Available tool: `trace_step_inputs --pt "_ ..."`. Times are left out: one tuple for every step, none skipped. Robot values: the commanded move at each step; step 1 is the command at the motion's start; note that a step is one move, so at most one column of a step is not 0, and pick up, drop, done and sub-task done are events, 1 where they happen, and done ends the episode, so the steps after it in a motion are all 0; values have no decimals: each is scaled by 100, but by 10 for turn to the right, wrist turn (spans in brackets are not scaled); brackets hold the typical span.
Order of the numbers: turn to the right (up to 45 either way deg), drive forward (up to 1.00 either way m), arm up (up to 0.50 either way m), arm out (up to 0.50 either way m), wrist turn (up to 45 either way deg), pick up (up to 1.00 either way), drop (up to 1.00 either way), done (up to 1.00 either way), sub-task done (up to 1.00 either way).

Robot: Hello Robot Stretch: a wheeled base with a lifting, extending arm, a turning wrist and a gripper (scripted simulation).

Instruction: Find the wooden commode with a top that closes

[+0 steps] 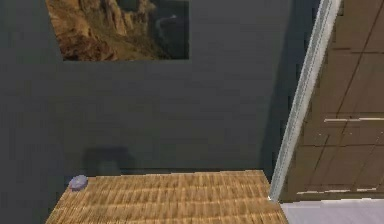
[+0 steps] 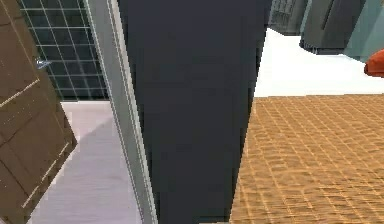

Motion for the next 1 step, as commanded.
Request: trace_step_inputs --pt "360 0 0 0 0 0 0 0 0"
